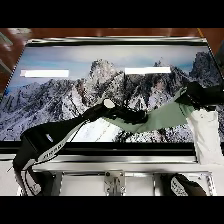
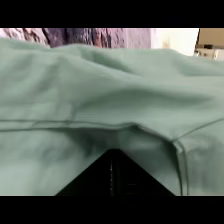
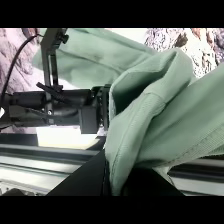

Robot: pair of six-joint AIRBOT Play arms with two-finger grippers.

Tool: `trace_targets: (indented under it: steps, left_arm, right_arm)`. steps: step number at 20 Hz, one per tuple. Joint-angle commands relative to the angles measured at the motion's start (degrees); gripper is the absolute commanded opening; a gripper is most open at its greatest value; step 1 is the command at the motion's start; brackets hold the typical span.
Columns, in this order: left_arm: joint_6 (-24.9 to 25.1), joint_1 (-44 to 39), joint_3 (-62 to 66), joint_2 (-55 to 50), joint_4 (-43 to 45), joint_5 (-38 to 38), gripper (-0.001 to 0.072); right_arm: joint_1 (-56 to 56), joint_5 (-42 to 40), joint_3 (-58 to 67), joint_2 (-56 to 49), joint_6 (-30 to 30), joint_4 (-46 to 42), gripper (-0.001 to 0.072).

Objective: Fold the shirts.

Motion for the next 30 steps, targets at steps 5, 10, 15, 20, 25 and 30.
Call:
trace_targets:
  steps: [5,10,15,20,25,30]
  left_arm:
    - [1.64,20.70,0.02,13.64,11.26,-0.37,0.0040]
    - [1.70,39.85,0.02,29.90,13.42,-6.21,0.0041]
    - [2.32,51.23,0.02,40.89,13.44,-16.76,0.0042]
    - [2.60,52.74,0.00,44.78,15.96,-23.56,0.0042]
    - [2.60,52.74,0.00,44.74,16.22,-23.93,0.0042]
    - [2.56,52.72,0.00,44.72,16.37,-24.13,0.0042]
  right_arm:
    - [15.30,-13.29,0.04,-6.97,0.83,-1.68,0.0050]
    - [32.65,-33.14,0.04,-20.85,1.84,0.96,0.0050]
    - [44.30,-51.89,0.07,-37.81,1.55,15.74,0.0544]
    - [38.88,-35.98,0.07,-38.77,-5.66,16.20,0.0698]
    - [22.03,-8.61,-0.68,-29.99,-0.79,-11.93,0.0698]
    - [14.97,-17.29,-21.27,-25.55,-2.43,-2.25,0.0699]
